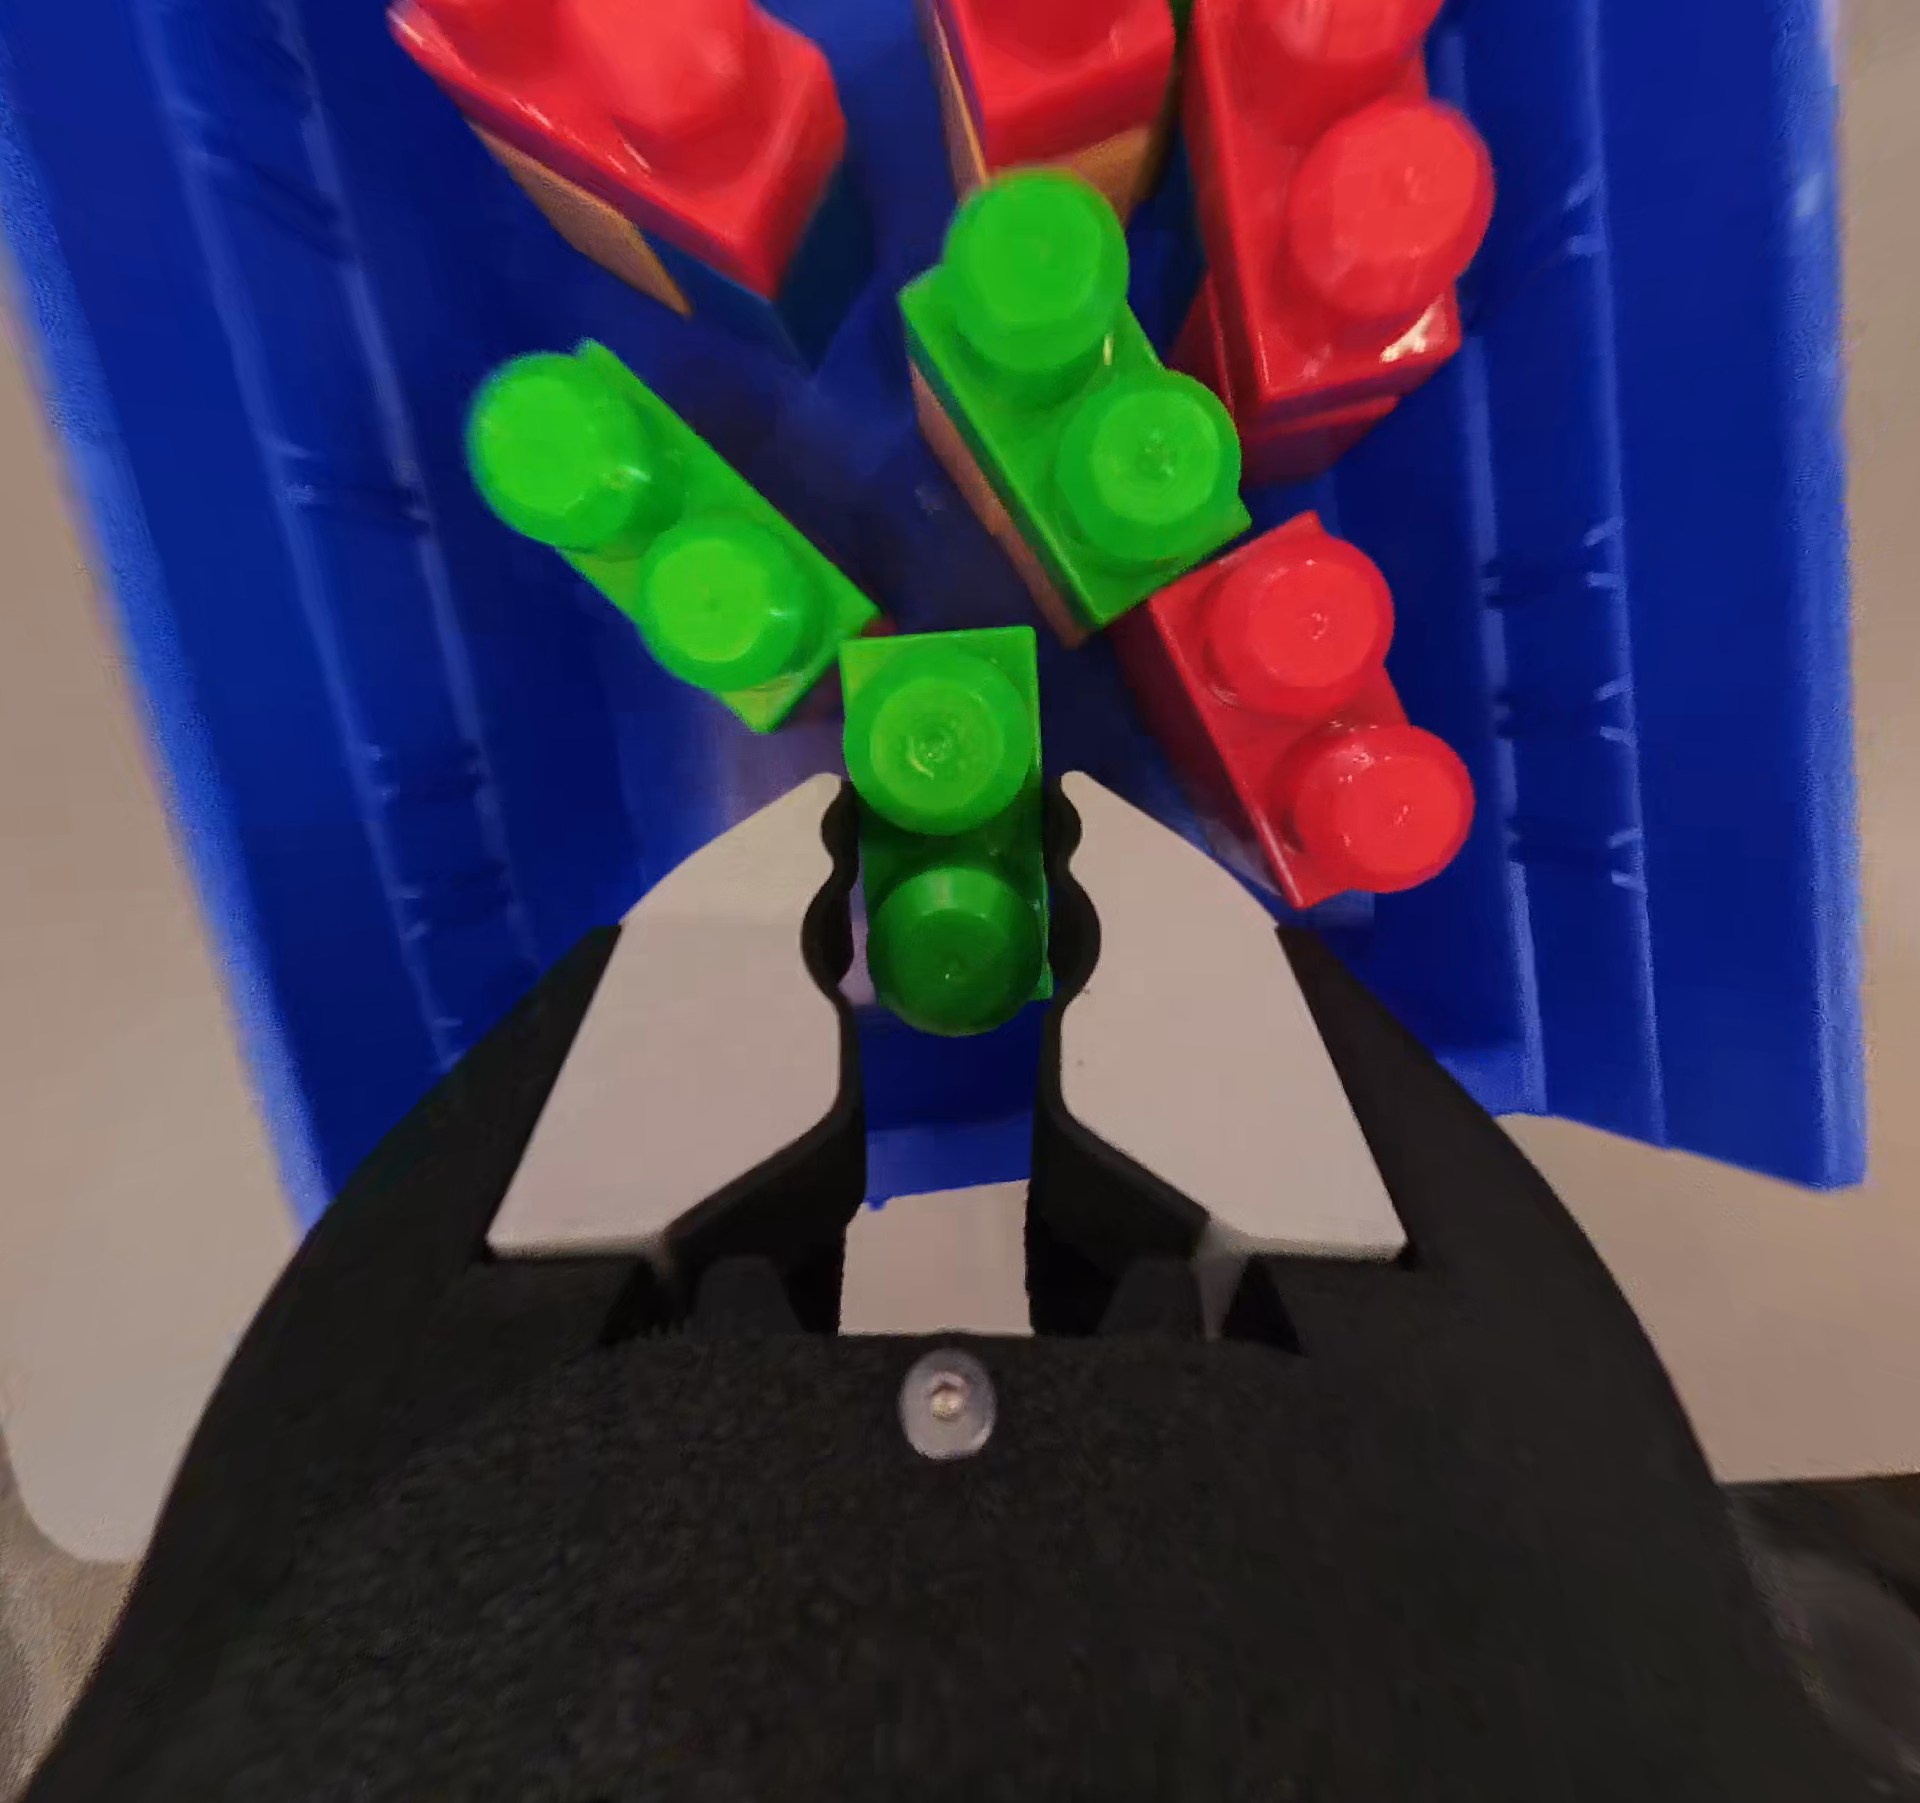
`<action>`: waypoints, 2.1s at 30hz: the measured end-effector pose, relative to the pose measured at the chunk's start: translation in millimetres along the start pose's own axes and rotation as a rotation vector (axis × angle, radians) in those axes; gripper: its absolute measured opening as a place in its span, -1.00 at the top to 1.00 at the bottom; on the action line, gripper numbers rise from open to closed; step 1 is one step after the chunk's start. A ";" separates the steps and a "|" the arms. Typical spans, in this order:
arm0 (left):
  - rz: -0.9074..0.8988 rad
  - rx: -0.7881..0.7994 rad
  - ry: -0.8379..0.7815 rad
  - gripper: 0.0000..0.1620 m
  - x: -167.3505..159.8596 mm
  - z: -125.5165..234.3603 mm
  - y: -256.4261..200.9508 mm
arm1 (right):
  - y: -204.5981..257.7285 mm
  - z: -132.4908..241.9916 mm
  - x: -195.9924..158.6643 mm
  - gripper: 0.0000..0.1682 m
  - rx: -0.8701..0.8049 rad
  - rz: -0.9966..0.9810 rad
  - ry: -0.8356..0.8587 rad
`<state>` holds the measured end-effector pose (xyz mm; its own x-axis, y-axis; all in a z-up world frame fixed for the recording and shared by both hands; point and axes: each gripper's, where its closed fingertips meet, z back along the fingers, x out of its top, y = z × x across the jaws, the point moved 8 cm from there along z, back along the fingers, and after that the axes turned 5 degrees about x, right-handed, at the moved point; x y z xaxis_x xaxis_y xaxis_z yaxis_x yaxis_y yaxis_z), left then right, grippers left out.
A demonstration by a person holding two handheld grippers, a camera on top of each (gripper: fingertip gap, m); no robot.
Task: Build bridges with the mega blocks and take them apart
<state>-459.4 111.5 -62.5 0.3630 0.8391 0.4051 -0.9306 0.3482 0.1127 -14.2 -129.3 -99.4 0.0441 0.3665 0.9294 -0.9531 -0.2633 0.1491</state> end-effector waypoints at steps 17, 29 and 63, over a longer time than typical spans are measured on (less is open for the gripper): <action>-0.228 -1.447 -0.880 0.59 -11.7 104.0 -164.9 | 57.9 -15.8 82.4 0.23 0.919 -0.202 -0.286; -0.280 -1.442 -0.849 0.59 -13.6 81.1 -220.3 | 78.0 -65.9 86.2 0.57 1.008 -0.309 -0.251; -0.350 -0.703 -0.888 0.59 -34.6 88.6 -211.0 | -239.9 -0.6 142.6 0.56 -0.365 -0.041 0.224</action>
<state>-279.7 -28.0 -19.9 0.1750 0.1651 0.9706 -0.4565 0.8871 -0.0686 220.6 -13.3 -2.9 0.0566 0.5650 0.8231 -0.9971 0.0736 0.0180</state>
